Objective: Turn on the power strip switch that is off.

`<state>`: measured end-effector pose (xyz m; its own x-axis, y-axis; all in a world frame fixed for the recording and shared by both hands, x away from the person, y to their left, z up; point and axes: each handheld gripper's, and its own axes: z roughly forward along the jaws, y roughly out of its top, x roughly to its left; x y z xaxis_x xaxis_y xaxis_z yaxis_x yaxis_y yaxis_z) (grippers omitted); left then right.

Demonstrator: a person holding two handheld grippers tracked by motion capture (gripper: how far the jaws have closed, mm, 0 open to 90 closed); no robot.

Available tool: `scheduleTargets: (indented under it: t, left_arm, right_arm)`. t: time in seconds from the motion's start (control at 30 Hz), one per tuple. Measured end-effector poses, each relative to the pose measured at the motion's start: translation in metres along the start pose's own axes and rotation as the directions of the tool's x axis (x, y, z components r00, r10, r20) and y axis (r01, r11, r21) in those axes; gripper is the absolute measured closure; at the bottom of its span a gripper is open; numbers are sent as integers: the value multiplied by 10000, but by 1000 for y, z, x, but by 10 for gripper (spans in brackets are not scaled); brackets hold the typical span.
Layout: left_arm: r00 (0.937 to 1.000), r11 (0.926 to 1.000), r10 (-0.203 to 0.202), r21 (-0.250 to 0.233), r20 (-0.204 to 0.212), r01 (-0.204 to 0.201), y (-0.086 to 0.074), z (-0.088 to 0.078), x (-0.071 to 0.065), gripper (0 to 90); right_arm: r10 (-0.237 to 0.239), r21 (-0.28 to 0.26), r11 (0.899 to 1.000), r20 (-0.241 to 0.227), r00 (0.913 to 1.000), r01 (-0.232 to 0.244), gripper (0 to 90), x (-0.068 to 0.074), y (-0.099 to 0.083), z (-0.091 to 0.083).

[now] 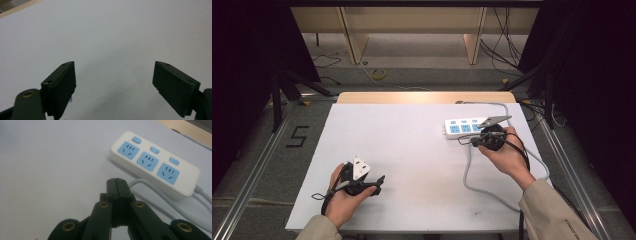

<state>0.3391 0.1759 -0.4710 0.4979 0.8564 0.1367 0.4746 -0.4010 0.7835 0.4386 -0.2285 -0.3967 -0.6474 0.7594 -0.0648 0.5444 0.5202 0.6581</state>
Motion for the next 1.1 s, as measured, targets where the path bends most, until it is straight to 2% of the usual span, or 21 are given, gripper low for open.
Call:
scheduleTargets:
  t: [1.1]
  left_arm:
    - [10000, 10000, 38, 4, 34, -38, 0, 0, -1, 187]
  right_arm:
    - [143, 384, 9991, 203, 9997, -151, 900, -17, 27, 17]
